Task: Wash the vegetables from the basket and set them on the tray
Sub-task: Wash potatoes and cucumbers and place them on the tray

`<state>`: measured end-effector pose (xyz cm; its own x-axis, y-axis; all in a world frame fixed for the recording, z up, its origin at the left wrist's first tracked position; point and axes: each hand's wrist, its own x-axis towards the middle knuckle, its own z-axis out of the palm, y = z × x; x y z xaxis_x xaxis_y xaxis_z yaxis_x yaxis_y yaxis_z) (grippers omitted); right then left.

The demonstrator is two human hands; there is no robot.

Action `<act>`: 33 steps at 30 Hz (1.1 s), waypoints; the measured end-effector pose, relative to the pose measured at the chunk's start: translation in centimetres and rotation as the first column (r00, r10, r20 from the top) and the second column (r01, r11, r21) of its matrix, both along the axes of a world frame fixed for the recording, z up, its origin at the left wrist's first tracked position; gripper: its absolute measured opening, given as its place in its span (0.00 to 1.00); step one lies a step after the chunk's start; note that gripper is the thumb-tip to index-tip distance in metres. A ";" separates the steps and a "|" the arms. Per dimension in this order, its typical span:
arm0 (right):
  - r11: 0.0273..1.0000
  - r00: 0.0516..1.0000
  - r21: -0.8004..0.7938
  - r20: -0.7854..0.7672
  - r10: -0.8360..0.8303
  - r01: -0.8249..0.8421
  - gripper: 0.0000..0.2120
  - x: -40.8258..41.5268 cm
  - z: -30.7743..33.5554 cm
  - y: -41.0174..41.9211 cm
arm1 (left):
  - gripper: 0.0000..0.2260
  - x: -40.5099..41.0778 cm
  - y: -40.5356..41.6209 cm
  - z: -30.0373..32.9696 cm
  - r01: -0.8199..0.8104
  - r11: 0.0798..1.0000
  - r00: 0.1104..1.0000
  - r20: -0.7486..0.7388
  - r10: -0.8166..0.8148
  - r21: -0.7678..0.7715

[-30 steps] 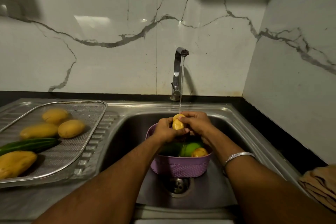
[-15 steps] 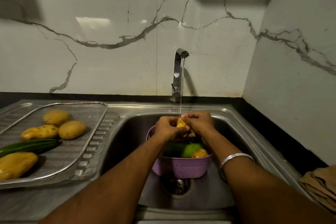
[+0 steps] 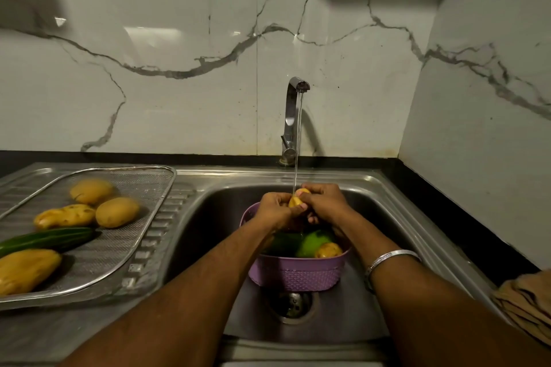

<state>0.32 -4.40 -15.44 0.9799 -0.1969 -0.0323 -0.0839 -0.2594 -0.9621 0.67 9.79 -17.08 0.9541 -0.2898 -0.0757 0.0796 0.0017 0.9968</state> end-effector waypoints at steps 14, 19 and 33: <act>0.991 0.993 -0.130 0.114 0.019 -0.004 0.11 1.5 -1.6 1.0 | 0.08 -0.5 0.0 0.4 -0.086 0.993 0.992 -0.101 0.078 -0.084; 0.997 0.992 0.059 0.120 0.037 -0.044 0.14 1.7 -0.9 0.5 | 0.09 0.0 -0.1 0.8 -0.111 0.983 0.989 -0.117 0.094 -0.148; 0.998 0.998 -0.008 0.037 0.058 -0.058 0.10 0.1 -0.6 0.3 | 0.10 0.3 0.4 -0.6 -0.059 0.998 0.995 -0.079 0.058 -0.020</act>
<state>0.46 -4.13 -16.02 0.9902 -0.1397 0.0053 -0.0329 -0.2699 -0.9623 0.94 10.22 -17.65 0.9608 -0.2362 -0.1449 0.1565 0.0312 0.9872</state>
